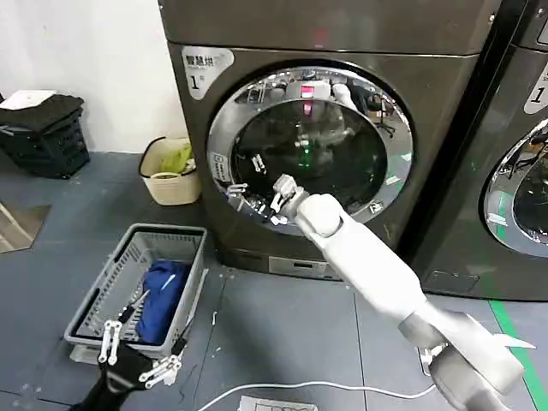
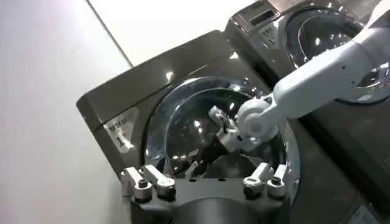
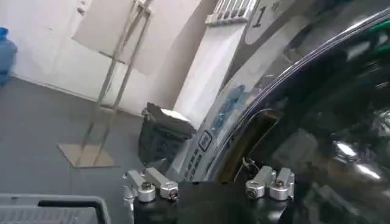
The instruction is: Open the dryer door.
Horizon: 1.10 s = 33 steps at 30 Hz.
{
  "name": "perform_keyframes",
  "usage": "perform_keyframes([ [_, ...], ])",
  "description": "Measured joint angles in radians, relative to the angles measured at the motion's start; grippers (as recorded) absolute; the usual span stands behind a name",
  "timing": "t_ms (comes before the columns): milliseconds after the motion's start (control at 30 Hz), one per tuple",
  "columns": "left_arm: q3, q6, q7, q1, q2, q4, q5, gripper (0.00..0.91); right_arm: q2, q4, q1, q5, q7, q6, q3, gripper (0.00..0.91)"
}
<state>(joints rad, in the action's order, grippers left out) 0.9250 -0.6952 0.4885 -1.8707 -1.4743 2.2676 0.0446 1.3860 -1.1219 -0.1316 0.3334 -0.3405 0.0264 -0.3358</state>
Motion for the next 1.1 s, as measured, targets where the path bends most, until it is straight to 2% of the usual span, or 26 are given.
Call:
perform_keyframes([
  [467, 0.000, -0.001, 0.000, 0.002, -0.002, -0.002, 0.000, 0.907, -0.013, 0.018, 0.008, 0.051, -0.159, 0.110, -0.023, 0.907],
  [600, 0.000, 0.001, 0.000, 0.005, 0.001, -0.007, 0.000, 0.907, -0.030, -0.001, -0.002, 0.073, -0.190, 0.118, -0.030, 0.907],
  [933, 0.043, 0.066, 0.006, 0.063, 0.042, -0.053, -0.068, 0.907, -0.117, -0.117, -0.029, 0.173, -0.273, 0.121, -0.063, 0.907],
  [1100, 0.083, 0.117, 0.015, 0.132, 0.096, -0.112, -0.141, 0.907, -0.183, -0.192, -0.046, 0.218, -0.318, 0.147, -0.074, 0.907],
])
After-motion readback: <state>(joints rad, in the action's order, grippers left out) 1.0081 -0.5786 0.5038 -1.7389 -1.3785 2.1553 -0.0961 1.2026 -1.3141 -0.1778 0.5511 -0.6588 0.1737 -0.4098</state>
